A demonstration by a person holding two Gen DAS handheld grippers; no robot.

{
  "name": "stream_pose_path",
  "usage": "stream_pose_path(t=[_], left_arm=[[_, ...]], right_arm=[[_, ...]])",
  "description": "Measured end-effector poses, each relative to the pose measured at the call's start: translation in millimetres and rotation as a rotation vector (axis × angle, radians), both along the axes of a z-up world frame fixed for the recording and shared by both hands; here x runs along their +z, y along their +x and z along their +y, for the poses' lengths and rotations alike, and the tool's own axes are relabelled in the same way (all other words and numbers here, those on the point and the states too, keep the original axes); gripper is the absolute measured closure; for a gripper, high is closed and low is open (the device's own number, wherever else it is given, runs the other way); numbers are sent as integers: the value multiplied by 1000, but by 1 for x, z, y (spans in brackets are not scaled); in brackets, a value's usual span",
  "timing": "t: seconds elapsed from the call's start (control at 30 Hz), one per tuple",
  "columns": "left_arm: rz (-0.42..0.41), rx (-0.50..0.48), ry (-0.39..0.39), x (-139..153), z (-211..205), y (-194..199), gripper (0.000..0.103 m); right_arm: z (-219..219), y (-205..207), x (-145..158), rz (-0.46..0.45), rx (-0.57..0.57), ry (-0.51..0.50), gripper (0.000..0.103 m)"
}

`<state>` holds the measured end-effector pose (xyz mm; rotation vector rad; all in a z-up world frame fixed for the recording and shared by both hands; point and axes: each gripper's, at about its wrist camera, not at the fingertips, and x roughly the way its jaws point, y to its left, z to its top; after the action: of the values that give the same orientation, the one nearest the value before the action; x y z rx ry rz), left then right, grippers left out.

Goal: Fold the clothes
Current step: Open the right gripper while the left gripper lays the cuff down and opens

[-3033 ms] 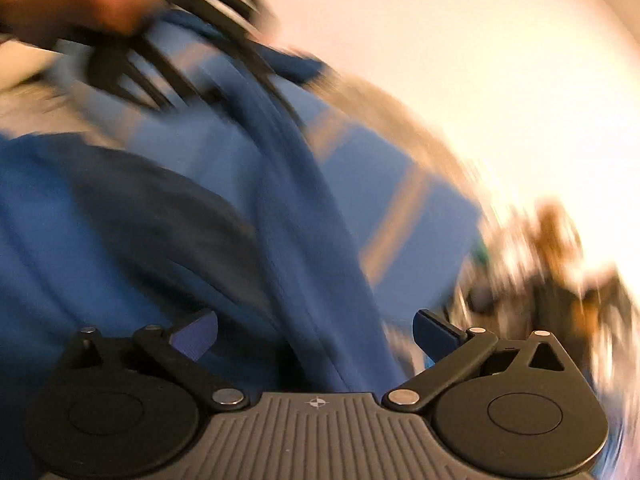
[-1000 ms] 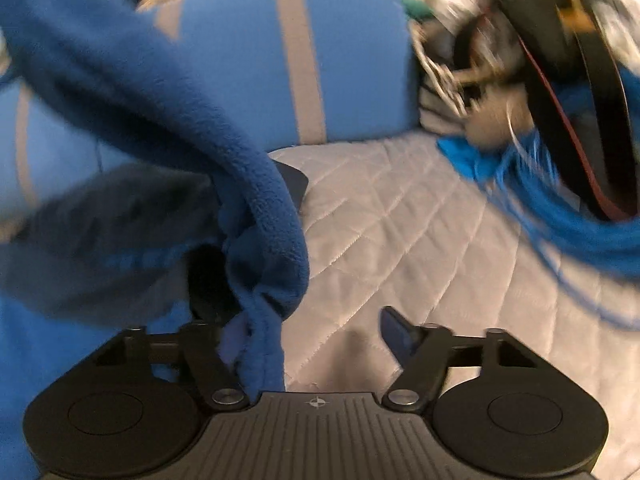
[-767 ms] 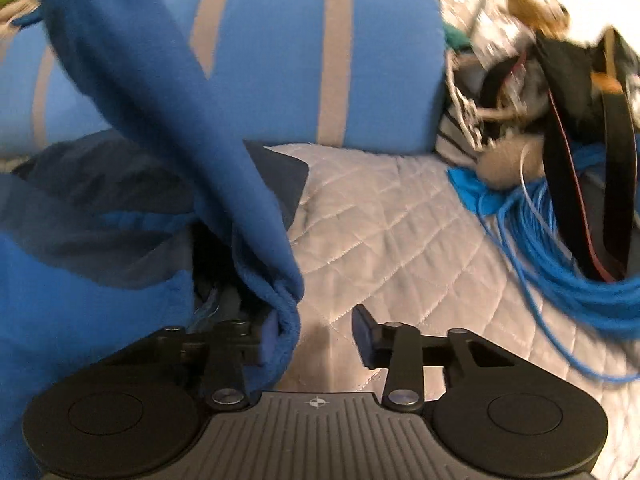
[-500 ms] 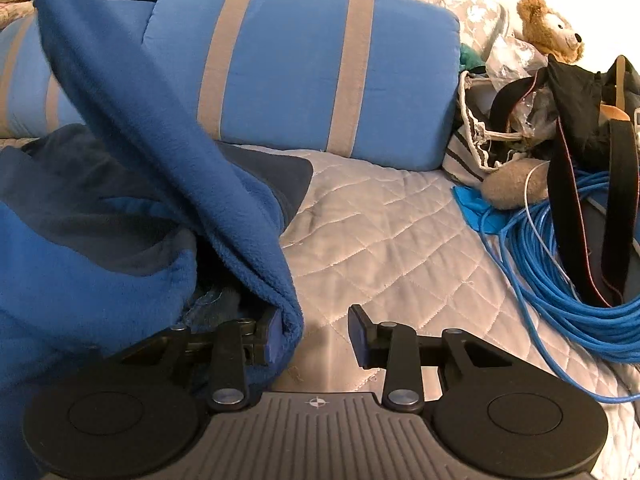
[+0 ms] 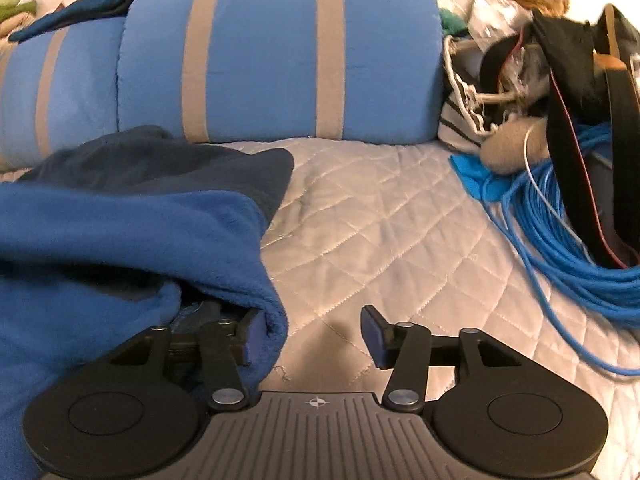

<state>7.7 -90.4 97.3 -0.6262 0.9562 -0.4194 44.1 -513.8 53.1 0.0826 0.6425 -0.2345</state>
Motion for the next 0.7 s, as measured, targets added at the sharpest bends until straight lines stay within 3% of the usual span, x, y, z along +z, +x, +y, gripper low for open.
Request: stream_pose_path(t=[0.1,0.17,0.27,0.33,0.47,0.57,0.7], left_arm=[[36,-51,143,-21,-11,-6,88],[37,-61,190,-30,-10,-15,87],[25,-48,194,-34,-8,-19,85],[14,-44,195,-35,-6,-25,85],[3,-29,187,-40,-11,-30,84],[-9,-4,163,-44,-10,-31,83],[-24,53,100,-48,-4,-41,75]], right_arm=[[1,0,1,2,12,-13,48],[2,0,4,6,26,-17,47],[3,-5,10,9,38,-34,40],[6,-12,17,-7,37,-55,25],[14,-29,35,-135,57,-19,7],[19,-22,47,-202,53,14,1],[17,7,45,-181,3,48,0]])
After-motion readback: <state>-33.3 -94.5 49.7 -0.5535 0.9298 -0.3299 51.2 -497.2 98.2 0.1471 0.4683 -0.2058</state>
